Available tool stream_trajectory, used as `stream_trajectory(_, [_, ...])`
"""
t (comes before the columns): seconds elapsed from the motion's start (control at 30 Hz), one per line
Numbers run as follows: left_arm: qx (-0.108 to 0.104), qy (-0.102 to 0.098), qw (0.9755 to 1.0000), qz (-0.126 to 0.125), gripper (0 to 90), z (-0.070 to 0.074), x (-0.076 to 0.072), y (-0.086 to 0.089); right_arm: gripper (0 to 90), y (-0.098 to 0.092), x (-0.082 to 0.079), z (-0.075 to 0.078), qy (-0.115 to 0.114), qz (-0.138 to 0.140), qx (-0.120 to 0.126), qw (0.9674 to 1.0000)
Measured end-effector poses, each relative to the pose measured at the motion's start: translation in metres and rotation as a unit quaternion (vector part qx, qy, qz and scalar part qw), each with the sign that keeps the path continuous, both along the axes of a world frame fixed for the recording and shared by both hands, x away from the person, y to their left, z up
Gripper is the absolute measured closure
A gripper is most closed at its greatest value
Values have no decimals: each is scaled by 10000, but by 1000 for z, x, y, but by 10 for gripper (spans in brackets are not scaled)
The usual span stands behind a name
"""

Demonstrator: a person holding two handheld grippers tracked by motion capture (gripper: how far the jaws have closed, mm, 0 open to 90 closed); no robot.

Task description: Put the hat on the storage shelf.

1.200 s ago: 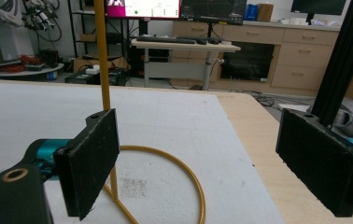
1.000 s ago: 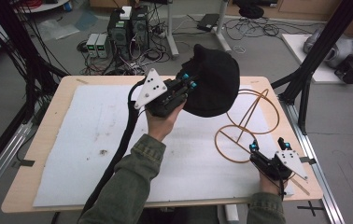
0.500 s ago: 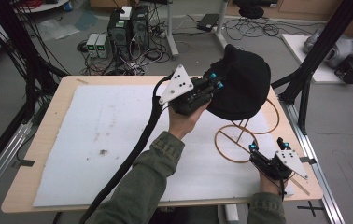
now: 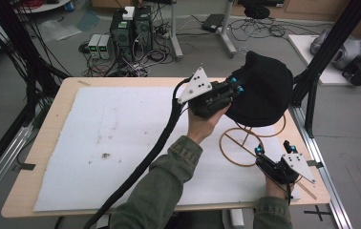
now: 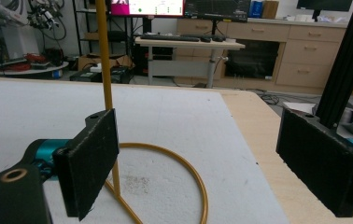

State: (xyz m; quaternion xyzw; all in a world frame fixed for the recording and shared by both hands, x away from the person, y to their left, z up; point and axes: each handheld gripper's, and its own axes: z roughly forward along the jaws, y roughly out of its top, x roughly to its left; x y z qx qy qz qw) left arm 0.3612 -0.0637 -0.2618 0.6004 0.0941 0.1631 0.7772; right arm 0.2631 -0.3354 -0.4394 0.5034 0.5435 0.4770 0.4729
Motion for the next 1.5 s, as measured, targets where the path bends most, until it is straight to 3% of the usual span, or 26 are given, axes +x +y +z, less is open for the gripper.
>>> stream_trajectory(0.17, [-108,421,9984,-363,875,-6,8,-15,124,0,0,0,-9,2,9,10000])
stream_trajectory(0.3, [59,739,9957,-554,875,-10,17,-25,124,0,0,0,-12,13,5,10000])
stream_trajectory(0.4, [177,871,9943,-592,875,-13,20,-31,124,-1,-1,0,10,0,1,10000])
stream_trajectory(0.67, [735,1062,9902,-539,867,-15,21,-48,124,-1,0,0,5,24,3,10000])
stream_trajectory(0.8, [966,1039,9884,-542,864,-17,22,-53,124,-1,0,0,4,41,-4,10000])
stream_trajectory(0.93, [991,1095,9875,-555,845,-17,21,-54,124,-1,0,0,4,34,9,10000])
stream_trajectory(1.1, [1152,1051,9872,-329,796,-18,18,-53,124,-1,-1,0,-5,24,39,10000])
stream_trajectory(1.5, [1019,1268,9866,-147,554,-26,18,-47,124,0,-1,0,11,33,42,10000])
